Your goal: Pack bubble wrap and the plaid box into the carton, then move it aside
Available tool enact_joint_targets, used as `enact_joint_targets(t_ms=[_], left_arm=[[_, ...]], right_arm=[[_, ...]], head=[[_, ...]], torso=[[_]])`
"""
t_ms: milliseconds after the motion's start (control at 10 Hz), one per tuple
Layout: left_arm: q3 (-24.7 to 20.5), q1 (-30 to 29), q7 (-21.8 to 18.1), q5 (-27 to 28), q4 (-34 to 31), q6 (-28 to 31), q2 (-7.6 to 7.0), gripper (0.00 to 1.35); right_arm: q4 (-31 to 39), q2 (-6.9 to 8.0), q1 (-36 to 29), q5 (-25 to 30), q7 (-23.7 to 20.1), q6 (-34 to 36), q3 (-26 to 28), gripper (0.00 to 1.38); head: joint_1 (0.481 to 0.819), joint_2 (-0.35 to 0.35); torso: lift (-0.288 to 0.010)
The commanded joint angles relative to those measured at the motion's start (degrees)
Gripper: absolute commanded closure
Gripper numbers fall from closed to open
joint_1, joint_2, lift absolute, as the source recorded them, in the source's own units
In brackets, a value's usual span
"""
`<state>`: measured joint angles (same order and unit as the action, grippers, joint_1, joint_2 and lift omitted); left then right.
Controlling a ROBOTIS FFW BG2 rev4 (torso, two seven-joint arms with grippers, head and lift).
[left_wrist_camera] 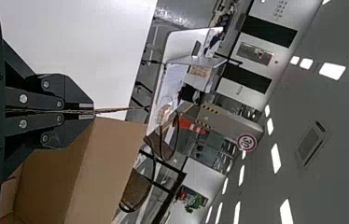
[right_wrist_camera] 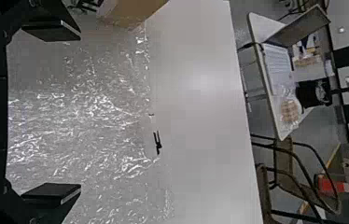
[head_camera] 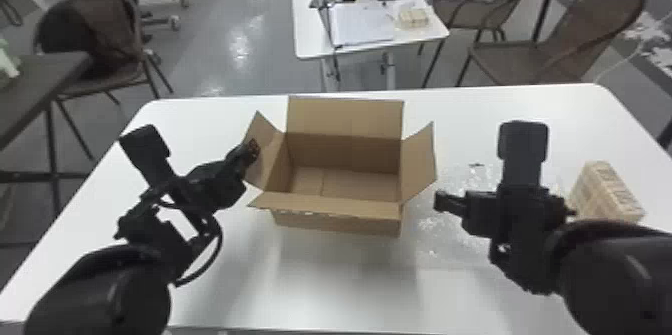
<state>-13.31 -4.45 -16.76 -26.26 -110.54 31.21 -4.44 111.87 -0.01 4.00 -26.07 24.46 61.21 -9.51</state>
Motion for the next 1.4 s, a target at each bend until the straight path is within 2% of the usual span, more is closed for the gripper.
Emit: enact_joint_targets(t_ms=[0, 200, 400, 500, 600, 700, 900, 1200, 1300], left_arm=[[0.2, 0.2, 0.0, -0.2, 0.1, 0.0, -0.04, 1.21], [0.2, 0.1, -0.1, -0.5, 0.2, -0.1, -0.04, 1.21], [0.2, 0.1, -0.1, -0.9, 0.3, -0.1, -0.13, 1.21], [0.2, 0.1, -0.1, -0.9, 0.3, -0.2, -0.04, 1.21], [0.2, 0.1, -0.1, -1.0, 0.3, -0.4, -0.13, 1.21], [0.2, 0.1, -0.1, -1.1, 0.4, -0.4, -0.13, 1.21], [0.2, 0.1, -0.1, -1.3, 0.5, -0.7, -0.13, 1.21], [0.0, -0.1, -0.1, -1.5, 0.5, -1.0, -0.13, 1.21], [-0.2, -0.1, -0.1, -1.5, 0.5, -1.1, -0.13, 1.21]], right_arm=[[-2.1, 0.06, 1.7, -1.6, 1.8, 4.4, 0.0, 0.15], [-4.4, 0.06, 2.3, -3.7, 5.6, 7.0, 0.9, 0.15], [-7.1, 0.06, 2.9, -3.8, 7.0, 8.7, 2.5, 0.20], [-7.9, 0.01, 3.0, -3.8, 7.4, 8.7, 3.1, 0.46], [-7.9, -0.08, 3.2, -3.8, 7.7, 9.5, 3.6, 0.81], [-7.6, -0.52, 3.5, -4.3, 7.6, 9.6, 3.6, 0.90], [-5.6, -2.54, 2.2, -8.4, 7.6, 7.2, 3.6, 1.05], [2.2, -4.65, -1.5, -10.8, 6.9, 2.0, 4.0, 1.06], [3.9, -4.92, -2.0, -10.7, 5.8, 0.4, 4.0, 1.06]], head=[[0.695, 0.145], [0.695, 0.143], [0.695, 0.130], [0.695, 0.121], [0.695, 0.117], [0.695, 0.109], [0.695, 0.103], [0.695, 0.103], [0.695, 0.104]], torso=[[-0.166], [-0.166], [-0.166], [-0.166], [-0.166], [-0.166], [-0.166], [-0.166], [-0.166]])
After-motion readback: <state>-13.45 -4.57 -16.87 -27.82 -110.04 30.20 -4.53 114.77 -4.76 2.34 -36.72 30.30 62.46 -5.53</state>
